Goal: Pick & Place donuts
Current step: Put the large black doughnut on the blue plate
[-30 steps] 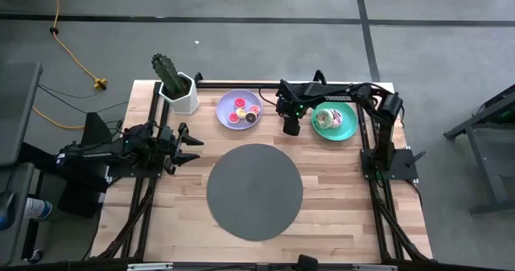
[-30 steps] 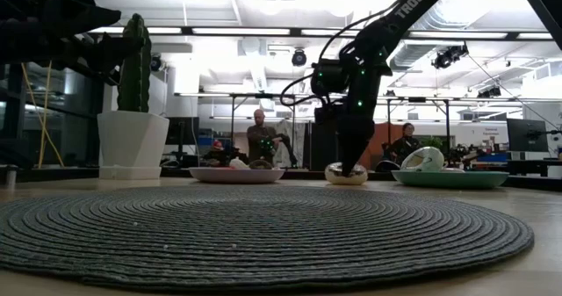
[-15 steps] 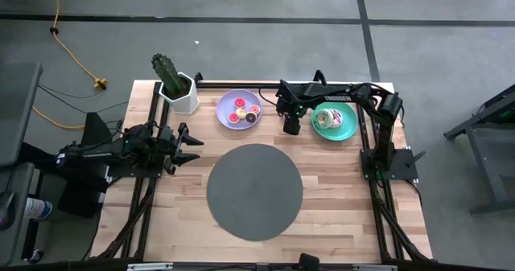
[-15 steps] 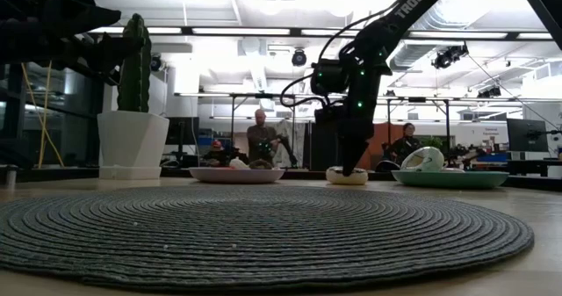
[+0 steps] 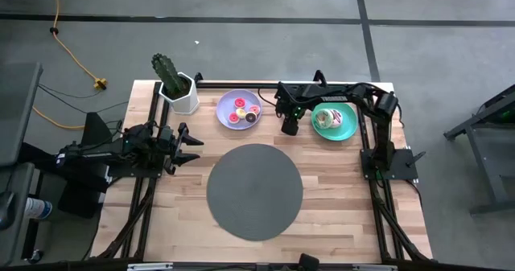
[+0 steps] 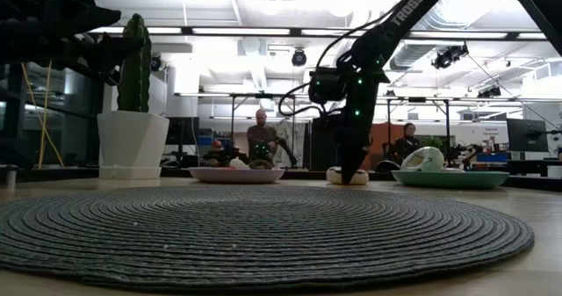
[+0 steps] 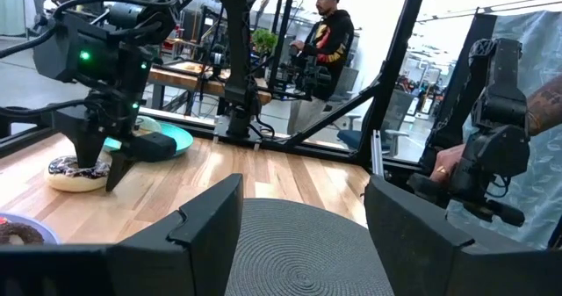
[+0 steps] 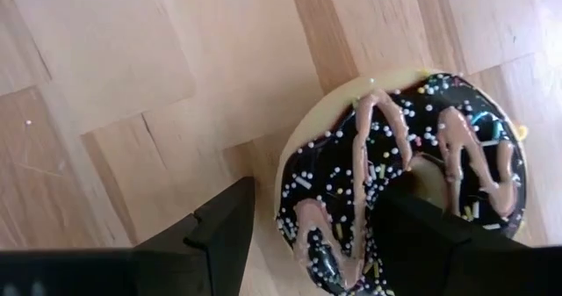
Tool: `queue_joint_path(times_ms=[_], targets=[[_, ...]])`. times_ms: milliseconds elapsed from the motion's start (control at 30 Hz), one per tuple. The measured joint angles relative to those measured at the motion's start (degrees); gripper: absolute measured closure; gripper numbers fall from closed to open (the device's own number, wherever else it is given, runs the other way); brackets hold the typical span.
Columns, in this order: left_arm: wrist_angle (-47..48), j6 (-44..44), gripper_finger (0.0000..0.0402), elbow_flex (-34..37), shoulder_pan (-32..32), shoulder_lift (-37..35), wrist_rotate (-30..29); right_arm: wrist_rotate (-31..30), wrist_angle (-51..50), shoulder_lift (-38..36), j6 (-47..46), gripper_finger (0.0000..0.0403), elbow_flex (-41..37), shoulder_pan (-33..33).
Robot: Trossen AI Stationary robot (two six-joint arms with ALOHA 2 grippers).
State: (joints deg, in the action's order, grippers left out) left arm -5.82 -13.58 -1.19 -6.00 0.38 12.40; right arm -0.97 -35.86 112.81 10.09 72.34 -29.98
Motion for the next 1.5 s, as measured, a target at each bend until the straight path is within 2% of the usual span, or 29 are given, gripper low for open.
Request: queue_joint_path(times_ms=[167, 500, 867, 1033, 1300, 1500], targets=[[0.0, 0.0, 0.0172, -0.02, 0.02, 0.0, 0.0, -0.02, -0.12, 0.05, -1.04, 0.021, 0.02, -0.03], [0.0, 0.0, 0.0172, -0.01, 0.01, 0.0, 0.0, -0.2, -0.41, -0.04, -1.12, 0.0267, 0.02, -0.07], [0.0, 0.0, 0.0172, -0.02, 0.02, 0.0, 0.0, -1.05, -2.91, -5.36, -1.66, 0.0274, -0.15, -0.04], [0.0, 0.0, 0.0172, 0.0, 0.0, 0.0, 0.0, -1.48, -6.39, -8.8, -5.31, 0.0274, -0.13, -0.07], [0.0, 0.0, 0.0172, 0.0, 0.0, 0.0, 0.0, -2.95, -16.28, -14.53, -18.76, 0.0274, -0.09, -1.48], [0.0, 0.0, 0.0172, 0.0, 0.0, 0.0, 0.0, -3.0, -22.07, -18.56, -25.42, 0.0274, -0.07, -3.42]])
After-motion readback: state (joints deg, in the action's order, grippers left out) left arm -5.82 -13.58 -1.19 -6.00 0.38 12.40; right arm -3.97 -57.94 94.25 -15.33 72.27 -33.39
